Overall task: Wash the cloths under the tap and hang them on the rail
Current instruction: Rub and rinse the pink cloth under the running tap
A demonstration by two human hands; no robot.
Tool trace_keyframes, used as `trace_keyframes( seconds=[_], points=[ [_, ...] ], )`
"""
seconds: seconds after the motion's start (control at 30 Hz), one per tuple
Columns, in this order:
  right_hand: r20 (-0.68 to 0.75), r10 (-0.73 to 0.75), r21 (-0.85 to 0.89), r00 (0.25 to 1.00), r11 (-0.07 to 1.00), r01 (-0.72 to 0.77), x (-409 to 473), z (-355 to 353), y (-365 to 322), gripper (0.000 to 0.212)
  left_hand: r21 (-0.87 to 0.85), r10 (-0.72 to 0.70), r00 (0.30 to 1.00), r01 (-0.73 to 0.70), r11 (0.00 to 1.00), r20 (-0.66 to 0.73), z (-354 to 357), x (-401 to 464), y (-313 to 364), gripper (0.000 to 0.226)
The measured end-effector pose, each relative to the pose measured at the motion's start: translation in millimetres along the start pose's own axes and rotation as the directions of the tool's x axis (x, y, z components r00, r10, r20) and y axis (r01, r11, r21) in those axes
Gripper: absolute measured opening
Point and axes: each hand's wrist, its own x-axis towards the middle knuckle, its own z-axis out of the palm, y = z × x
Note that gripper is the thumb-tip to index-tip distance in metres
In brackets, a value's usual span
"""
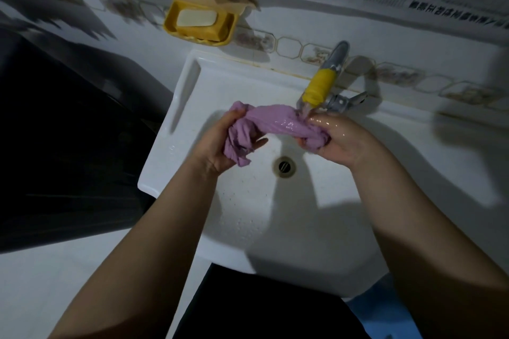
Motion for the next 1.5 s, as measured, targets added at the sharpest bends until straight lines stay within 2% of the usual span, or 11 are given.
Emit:
trace_keyframes(
  seconds=[0.2, 0.4, 0.53, 0.7, 0.87, 1.0, 1.07, 1.23, 1.37, 1.43, 1.5],
  points=[
    [-0.079, -0.063, -0.176, 0.995, 0.983, 0.048, 2, -9, 22, 0.016, -0.217, 0.11, 0.992, -0.122, 0.969, -0.068, -2, 2, 4, 0.039],
    [-0.101, -0.145, 0.225, 0.984, 0.96, 0.165, 12, 15, 20, 0.033, -0.187, 0.083, 0.98, -0.117, 0.975, -0.18, 6, 5, -9, 0.044],
    [-0.382, -0.436, -0.348, 0.815, 0.885, 0.31, 10, 36, 23, 0.029, -0.277, 0.09, 0.954, -0.172, 0.945, -0.284, 20, 10, -8, 0.055],
    [-0.119, -0.666, -0.845, 0.737, 0.457, 0.277, 15, 65, 40, 0.047, -0.205, 0.096, 0.927, -0.179, 0.962, -0.361, 62, 25, -22, 0.052],
    [-0.435, -0.538, -0.613, 0.722, 0.764, 0.2, 23, 54, 19, 0.045, -0.098, -0.092, 0.937, 0.062, 0.993, -0.336, 92, 26, -38, 0.035],
    [-0.232, -0.679, -0.812, 0.697, 0.529, 0.246, 8, 72, 40, 0.048, -0.049, 0.014, 0.927, -0.035, 0.998, -0.374, 81, 30, -22, 0.037],
    [-0.285, -0.655, -0.798, 0.7, 0.567, 0.204, 23, 62, 34, 0.047, -0.05, 0.003, 0.96, -0.018, 0.999, -0.281, 81, 22, -25, 0.038],
    [-0.151, -0.32, -0.86, 0.935, 0.509, 0.035, 55, 5, 32, 0.022, 0.031, -0.013, 0.994, 0.016, 0.999, -0.104, 66, 7, -22, 0.061],
    [-0.12, -0.101, -0.836, 0.988, 0.547, -0.045, 24, -4, 28, 0.038, 0.218, 0.127, 0.965, -0.077, 0.973, -0.229, 16, 9, 8, 0.033],
    [-0.148, -0.021, -0.662, 0.989, 0.745, -0.084, 16, -5, 25, 0.037, 0.637, 0.173, 0.958, 0.012, 0.771, -0.228, -11, 19, 13, 0.039],
    [-0.094, 0.093, -0.252, 0.991, 0.961, -0.114, 14, 3, 26, 0.029, 0.946, 0.229, 0.937, 0.204, 0.251, -0.263, -30, 30, 12, 0.049]
  ],
)
